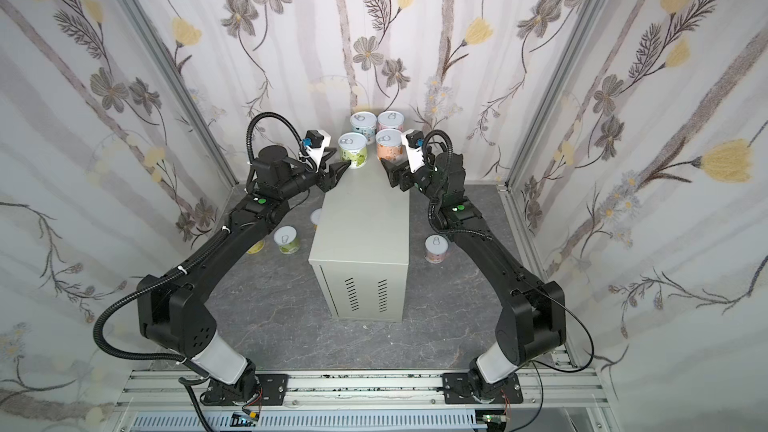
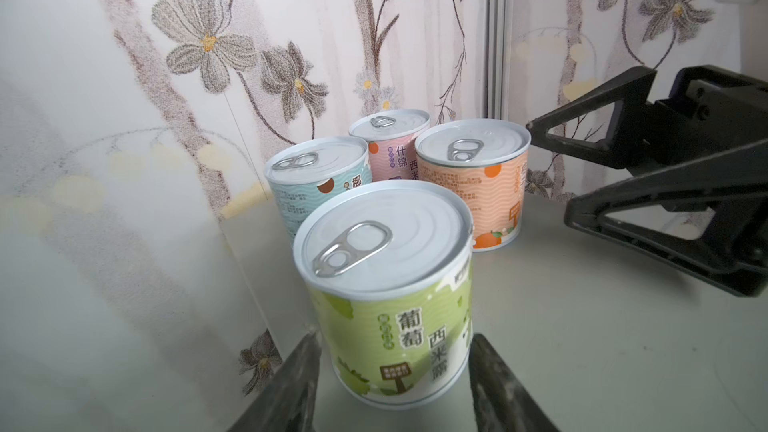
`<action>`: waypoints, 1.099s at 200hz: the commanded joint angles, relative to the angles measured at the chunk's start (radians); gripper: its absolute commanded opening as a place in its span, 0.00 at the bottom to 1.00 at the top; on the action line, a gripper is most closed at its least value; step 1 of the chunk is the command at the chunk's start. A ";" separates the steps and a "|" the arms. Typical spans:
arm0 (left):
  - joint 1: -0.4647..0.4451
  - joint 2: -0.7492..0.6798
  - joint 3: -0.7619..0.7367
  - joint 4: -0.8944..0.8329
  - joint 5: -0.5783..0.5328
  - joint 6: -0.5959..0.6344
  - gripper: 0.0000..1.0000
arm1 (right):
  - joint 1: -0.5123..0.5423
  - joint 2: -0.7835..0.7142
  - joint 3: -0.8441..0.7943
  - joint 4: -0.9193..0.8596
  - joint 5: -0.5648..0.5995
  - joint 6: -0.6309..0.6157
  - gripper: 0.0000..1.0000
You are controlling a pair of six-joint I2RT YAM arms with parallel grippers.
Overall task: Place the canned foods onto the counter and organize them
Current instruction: 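Bring the right gripper to the orange can while the left holds the green can, then push the green and orange cans together with both grippers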
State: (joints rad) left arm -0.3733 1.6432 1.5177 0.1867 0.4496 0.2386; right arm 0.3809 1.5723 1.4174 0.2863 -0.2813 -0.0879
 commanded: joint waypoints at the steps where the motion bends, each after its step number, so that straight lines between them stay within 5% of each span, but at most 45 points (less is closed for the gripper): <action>1: 0.001 0.023 0.025 0.043 0.027 0.003 0.57 | -0.001 0.011 0.014 0.029 -0.004 -0.015 0.85; 220: -0.004 0.143 0.162 -0.002 0.046 -0.016 0.55 | -0.026 0.077 0.037 0.058 -0.042 0.002 0.79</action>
State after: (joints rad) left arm -0.3756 1.7786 1.6646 0.1856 0.4904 0.2207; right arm 0.3580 1.6402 1.4441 0.3317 -0.3080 -0.0788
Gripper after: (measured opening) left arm 0.545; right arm 0.797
